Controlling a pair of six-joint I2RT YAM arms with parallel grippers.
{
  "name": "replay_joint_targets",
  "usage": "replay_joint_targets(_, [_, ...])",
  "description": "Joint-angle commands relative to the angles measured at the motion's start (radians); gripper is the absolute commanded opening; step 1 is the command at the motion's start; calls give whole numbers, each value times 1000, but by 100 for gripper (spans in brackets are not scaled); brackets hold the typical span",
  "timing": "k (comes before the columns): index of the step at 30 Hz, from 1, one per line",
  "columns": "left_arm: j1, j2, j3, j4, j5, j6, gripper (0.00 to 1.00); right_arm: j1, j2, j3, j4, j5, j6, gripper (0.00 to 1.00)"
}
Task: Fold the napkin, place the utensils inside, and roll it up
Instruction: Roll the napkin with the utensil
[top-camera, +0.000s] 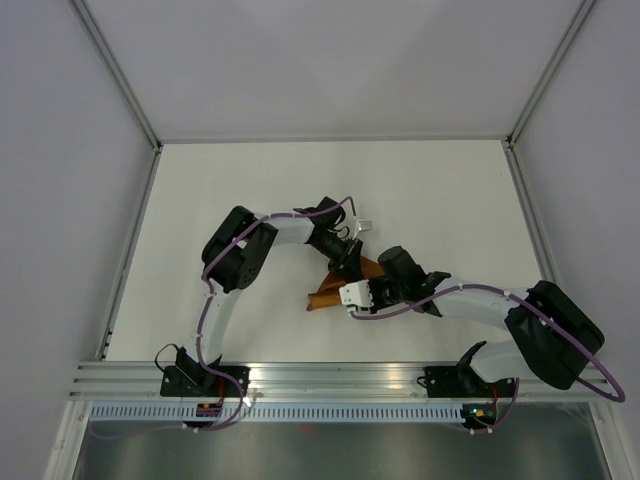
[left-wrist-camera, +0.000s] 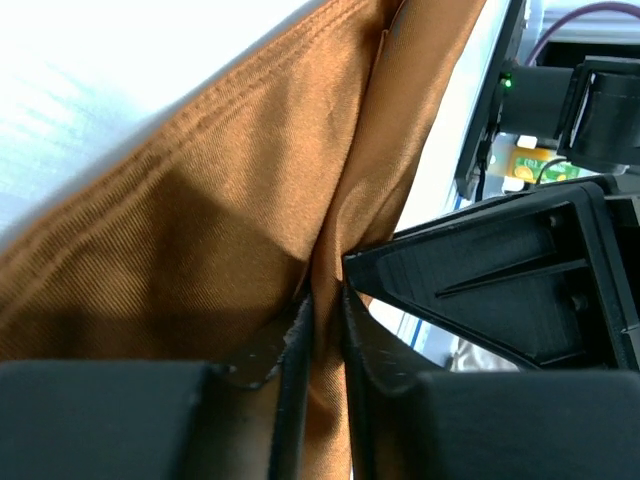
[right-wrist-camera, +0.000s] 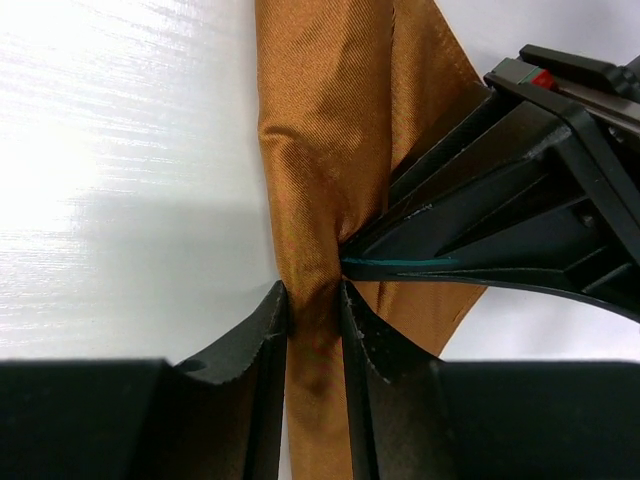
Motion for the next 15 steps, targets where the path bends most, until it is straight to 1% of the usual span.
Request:
replay_joint_targets(1, [-3,-26,-69,22,-144,-25,28,-38,81,-3,-170,-25,15,18])
replay_joint_targets(4, [15,-67,-117,94,-145,-83,31,-60,96,25,-204,-56,12,17])
replay_joint_targets(5, [20,-81,-147,146,-148,-102,31,-65,101,31,-212,-62,11,17])
replay_joint_targets(11, [54,-185,-272,335,-163,-284,34,-101,135,74,-265,-108,-6,16])
replay_joint_targets(12, [55,-214,-286,385,-170,-301,34,-103,144,86,-278,-116,-8,16])
replay_joint_targets(15, [63,-266,-336,460,-223,-364,35,-118,156,106,-308,-134,-14,16])
